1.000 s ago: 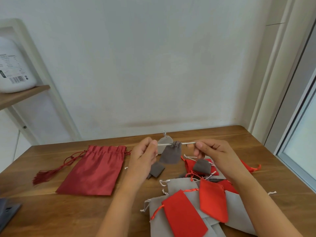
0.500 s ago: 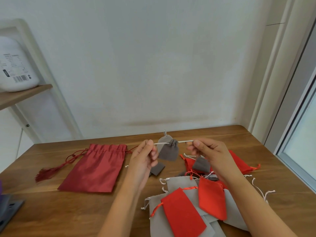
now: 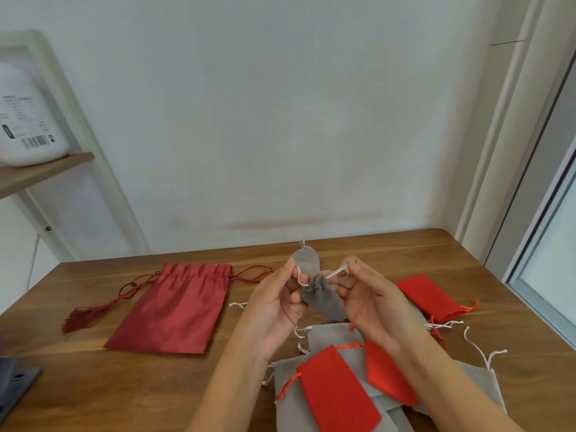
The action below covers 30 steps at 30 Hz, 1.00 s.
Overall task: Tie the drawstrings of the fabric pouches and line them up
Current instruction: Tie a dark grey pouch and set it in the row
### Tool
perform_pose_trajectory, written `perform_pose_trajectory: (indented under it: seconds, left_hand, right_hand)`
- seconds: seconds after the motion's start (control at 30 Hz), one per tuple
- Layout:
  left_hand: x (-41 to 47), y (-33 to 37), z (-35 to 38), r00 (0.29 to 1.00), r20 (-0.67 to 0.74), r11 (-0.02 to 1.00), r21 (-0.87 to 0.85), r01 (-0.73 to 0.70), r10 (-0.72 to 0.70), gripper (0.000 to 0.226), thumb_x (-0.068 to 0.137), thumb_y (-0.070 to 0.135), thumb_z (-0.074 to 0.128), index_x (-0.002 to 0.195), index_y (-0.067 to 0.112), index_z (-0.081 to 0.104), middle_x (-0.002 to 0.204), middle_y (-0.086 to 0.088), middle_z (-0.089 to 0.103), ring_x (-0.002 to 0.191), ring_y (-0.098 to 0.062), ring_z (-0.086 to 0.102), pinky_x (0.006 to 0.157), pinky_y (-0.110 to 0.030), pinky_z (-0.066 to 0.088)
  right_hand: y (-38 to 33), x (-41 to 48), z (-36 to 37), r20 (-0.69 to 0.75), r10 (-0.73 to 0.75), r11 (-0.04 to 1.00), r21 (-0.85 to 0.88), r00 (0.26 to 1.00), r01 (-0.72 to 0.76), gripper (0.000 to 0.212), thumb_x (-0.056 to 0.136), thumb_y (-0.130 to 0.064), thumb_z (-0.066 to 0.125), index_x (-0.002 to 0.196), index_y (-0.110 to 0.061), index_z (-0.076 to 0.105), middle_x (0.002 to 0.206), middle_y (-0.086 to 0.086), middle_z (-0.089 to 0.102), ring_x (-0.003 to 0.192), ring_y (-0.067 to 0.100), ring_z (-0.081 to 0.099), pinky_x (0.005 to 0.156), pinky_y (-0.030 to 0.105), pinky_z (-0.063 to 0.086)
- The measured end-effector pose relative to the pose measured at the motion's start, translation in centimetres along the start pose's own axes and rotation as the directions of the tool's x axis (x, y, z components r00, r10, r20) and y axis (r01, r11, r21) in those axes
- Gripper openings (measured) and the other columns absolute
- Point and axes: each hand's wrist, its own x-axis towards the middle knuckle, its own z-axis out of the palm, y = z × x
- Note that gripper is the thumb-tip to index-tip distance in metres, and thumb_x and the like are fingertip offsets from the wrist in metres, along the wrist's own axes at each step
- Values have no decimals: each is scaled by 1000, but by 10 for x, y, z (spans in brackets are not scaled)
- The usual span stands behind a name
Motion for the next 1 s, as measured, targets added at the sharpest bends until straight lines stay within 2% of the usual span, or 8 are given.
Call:
perform_pose_trajectory:
  seconds: [0.23, 0.37, 0.43, 0.5, 0.7, 0.77, 0.83, 1.0]
  left_hand:
    - [-3, -1, -1, 990, 133, 995, 92, 26, -38, 50, 31, 21, 100, 76, 12, 77, 69, -4, 69, 52, -6, 62, 46, -14, 50]
    - [-2, -1, -3, 985, 152, 995, 62, 76, -84, 60, 36, 18, 99, 92, 8, 78, 70, -2, 68, 53, -5, 62, 47, -14, 50]
    - [-1, -2, -4, 988, 124, 993, 83, 81, -91, 37, 48, 18, 94, 80, 9, 78, 65, 0, 65, 50, -4, 58, 46, -13, 49]
    - [-2, -3, 0, 993, 89, 993, 95, 65, -73, 6, 72, 16, 73, 71, 11, 76, 62, 2, 62, 49, -3, 54, 45, -14, 46]
    - [-4, -4, 7, 999, 50, 988, 152, -22, 14, 13, 81, 16, 56, 81, 9, 67, 77, -4, 71, 50, -6, 54, 43, -14, 42]
    - [-4, -6, 6, 999, 30, 958, 283, -49, 42, 17, 80, 22, 58, 76, 14, 72, 68, -1, 66, 47, -5, 47, 44, -14, 37]
    - [-3, -9, 5, 999, 7, 914, 403, -43, 44, 20, 80, 27, 60, 72, 16, 74, 59, 1, 56, 44, -4, 38, 46, -15, 31]
    - [-2, -9, 3, 995, -96, 880, 475, 23, 26, 23, 84, 23, 63, 69, 11, 76, 52, 4, 47, 42, -3, 28, 43, -16, 20]
  right_hand:
    - [1, -3, 5, -88, 87, 987, -130, 992, -98, 19, 90, -14, 52, 80, -5, 66, 85, 18, 68, 75, 22, 68, 65, 27, 56]
    - [0, 4, -8, -139, 62, 980, -180, 988, -87, 34, 65, -37, 86, 80, -11, 70, 79, 9, 66, 68, 15, 62, 62, 23, 50]
    - [-1, 6, -12, -140, 47, 985, -158, 989, -69, 46, 51, -41, 93, 80, -13, 72, 77, 5, 67, 65, 11, 60, 59, 21, 47]
    - [-3, 6, -11, -124, 36, 997, -70, 992, -45, 48, 45, -36, 96, 80, -11, 75, 75, 3, 67, 58, 8, 58, 49, 16, 44]
    - [-14, 0, -3, -136, 70, 982, 185, 988, -44, 41, 41, -13, 97, 74, -6, 74, 76, 13, 70, 44, 9, 56, 32, 14, 40]
    - [-16, -3, 4, -108, 97, 995, 15, 989, -96, 10, 70, -18, 79, 71, -11, 72, 62, 5, 61, 43, 7, 53, 36, 14, 41]
    - [-13, -5, 6, -81, 74, 960, -263, 994, -93, 17, 87, -20, 60, 72, -14, 66, 57, 2, 52, 44, 7, 44, 41, 14, 34]
    - [-5, -4, 5, -42, -173, 797, -593, 984, 115, 11, 83, -20, 62, 82, -9, 61, 64, 2, 63, 43, 8, 37, 43, 16, 30]
